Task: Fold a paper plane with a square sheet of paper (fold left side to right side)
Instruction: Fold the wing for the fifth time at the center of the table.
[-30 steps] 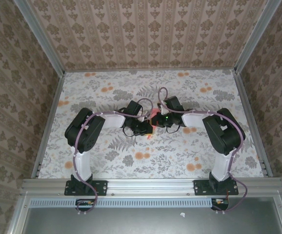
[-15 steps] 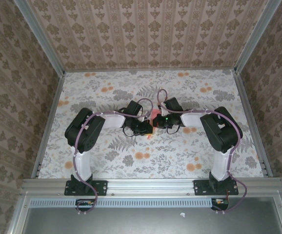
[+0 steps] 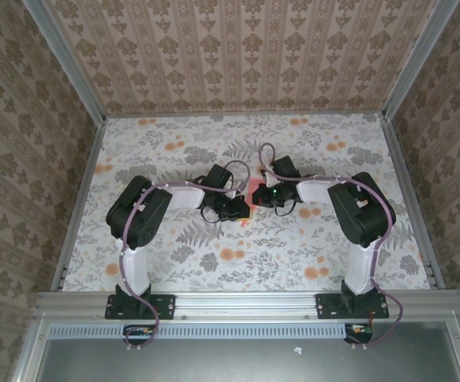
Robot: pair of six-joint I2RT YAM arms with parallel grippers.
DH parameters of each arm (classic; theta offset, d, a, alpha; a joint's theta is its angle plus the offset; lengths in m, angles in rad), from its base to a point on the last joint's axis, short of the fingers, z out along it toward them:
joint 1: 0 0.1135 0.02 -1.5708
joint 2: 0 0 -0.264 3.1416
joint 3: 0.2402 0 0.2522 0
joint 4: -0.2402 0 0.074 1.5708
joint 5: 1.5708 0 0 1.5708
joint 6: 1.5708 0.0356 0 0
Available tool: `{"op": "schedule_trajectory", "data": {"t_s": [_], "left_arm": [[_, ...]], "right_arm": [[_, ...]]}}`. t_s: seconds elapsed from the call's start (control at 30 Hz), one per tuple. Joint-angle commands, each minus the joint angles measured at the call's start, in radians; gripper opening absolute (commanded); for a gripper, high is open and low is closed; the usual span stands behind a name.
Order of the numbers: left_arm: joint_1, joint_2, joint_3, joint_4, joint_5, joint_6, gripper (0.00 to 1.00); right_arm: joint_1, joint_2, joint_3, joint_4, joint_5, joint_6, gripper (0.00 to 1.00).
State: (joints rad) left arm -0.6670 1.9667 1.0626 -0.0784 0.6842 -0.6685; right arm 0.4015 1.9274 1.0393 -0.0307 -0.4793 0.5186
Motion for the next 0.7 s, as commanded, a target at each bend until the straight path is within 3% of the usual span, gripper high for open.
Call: {"op": "schedule_trajectory", "data": {"t_s": [0.0,0.67], "left_arm": [[-0.005,0.053,-0.039,-0.080,-0.049,0.015,0.07],[-0.005,0.057,-0.046,-0.072,-0.048,0.015,0.07]], "right_arm": [[-0.038,0.031,0.038,-0.070,0.108,-0.040,0.01],[-0.149,0.117,0.184,-0.166,0.126,-0.085,0.01]]}}
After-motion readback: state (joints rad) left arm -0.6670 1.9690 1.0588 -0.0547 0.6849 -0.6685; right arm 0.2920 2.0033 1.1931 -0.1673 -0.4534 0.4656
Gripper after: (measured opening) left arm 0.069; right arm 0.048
